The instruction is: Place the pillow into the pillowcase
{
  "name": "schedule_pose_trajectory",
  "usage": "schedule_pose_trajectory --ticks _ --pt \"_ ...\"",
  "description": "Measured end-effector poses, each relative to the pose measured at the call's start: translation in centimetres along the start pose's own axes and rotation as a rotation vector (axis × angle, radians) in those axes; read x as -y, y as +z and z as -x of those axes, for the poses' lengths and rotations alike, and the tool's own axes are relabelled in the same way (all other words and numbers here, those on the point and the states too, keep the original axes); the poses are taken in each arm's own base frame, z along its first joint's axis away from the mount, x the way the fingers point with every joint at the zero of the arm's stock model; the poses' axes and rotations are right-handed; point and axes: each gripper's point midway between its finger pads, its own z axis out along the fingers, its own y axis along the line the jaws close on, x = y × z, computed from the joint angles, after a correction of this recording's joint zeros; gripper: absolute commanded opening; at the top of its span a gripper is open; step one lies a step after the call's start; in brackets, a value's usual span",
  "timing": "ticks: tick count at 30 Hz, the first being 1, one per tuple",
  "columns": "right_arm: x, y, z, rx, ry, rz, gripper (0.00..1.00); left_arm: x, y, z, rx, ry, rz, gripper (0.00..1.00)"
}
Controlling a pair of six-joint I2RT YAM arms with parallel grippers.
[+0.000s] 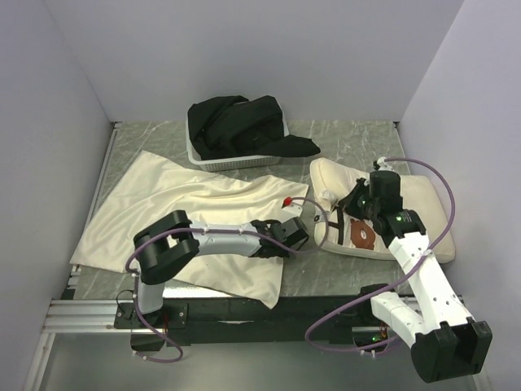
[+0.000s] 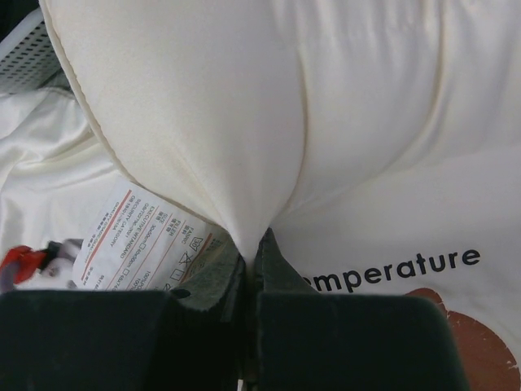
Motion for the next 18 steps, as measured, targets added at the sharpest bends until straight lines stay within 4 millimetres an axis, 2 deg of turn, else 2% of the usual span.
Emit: schedule_pose_trajectory --ticks 5,11,15,16,18 --pt "0.2 0.3 -1.2 -0.020 0.001 0.023 0.00 -0.9 -1.2 1.1 0.007 -0.077 -0.057 0.25" --pt "0.4 0.8 -2.4 -0.050 0.006 0.035 0.00 -1.3 -2.6 3.0 0.036 -0.157 -0.152 0.22" --pt "0.4 0.9 -2.7 -0.054 0.006 0.040 0.00 -1.0 -2.5 3.0 0.030 -0.168 -0.184 0.21" --pt "0.4 1.0 -2.7 -0.056 0.006 0.040 0.00 -1.0 -2.5 2.8 0.023 -0.168 -0.193 0.22" --pt "0.4 1.0 -2.8 -0.056 0.006 0.041 0.00 -0.8 -2.5 2.6 0.015 -0.165 -0.206 0.34"
